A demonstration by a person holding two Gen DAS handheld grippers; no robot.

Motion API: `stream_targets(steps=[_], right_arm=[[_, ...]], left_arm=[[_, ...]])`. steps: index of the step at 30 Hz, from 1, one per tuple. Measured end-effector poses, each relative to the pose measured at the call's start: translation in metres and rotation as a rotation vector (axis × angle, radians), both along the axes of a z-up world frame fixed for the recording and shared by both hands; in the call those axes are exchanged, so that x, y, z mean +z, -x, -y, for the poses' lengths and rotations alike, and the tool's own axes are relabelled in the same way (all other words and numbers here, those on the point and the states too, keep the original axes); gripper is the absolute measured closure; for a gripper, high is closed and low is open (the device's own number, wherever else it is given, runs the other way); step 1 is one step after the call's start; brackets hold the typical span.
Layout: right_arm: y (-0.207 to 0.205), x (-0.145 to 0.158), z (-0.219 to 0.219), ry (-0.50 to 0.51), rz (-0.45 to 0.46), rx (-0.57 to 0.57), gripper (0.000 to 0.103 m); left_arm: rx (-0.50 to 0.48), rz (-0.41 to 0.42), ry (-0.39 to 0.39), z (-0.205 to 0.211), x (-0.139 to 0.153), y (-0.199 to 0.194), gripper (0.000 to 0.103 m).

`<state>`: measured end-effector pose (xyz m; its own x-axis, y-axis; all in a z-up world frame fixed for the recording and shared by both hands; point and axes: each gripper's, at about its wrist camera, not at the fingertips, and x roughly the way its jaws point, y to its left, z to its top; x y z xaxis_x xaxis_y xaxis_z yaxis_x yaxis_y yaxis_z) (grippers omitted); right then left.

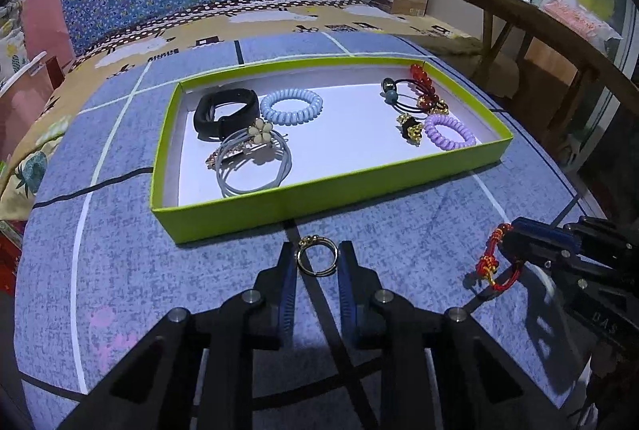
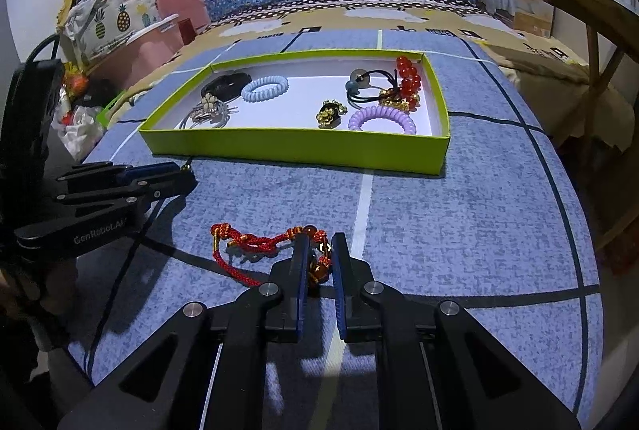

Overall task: Organize jewelry
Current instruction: 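Grasp the gold ring with the left gripper while the right gripper grasps the red cord bracelet, then carry the ring and red cord bracelet into the tray with both grippers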

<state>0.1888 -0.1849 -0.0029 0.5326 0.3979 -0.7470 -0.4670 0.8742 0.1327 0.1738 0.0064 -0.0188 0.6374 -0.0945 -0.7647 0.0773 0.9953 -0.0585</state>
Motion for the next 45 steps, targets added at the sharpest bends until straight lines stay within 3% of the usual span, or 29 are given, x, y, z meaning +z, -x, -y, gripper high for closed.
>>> stream_targets(steps=[15, 28, 45], right_arm=[[0.000, 0.024, 0.010, -0.059, 0.056, -0.037, 0.092], [-0.034, 0.047, 0.011, -0.068, 0.112, -0.059, 0.092], [-0.095, 0.039, -0.004, -0.035, 0.088, -0.073, 0.092]], left_arm=[[-0.049, 0.107, 0.047, -0.001, 0.029, 0.018, 0.081], [-0.082, 0.158, 0.041, 0.005, 0.046, -0.016, 0.081], [-0.115, 0.079, 0.042, 0.010, 0.020, -0.065, 0.081]])
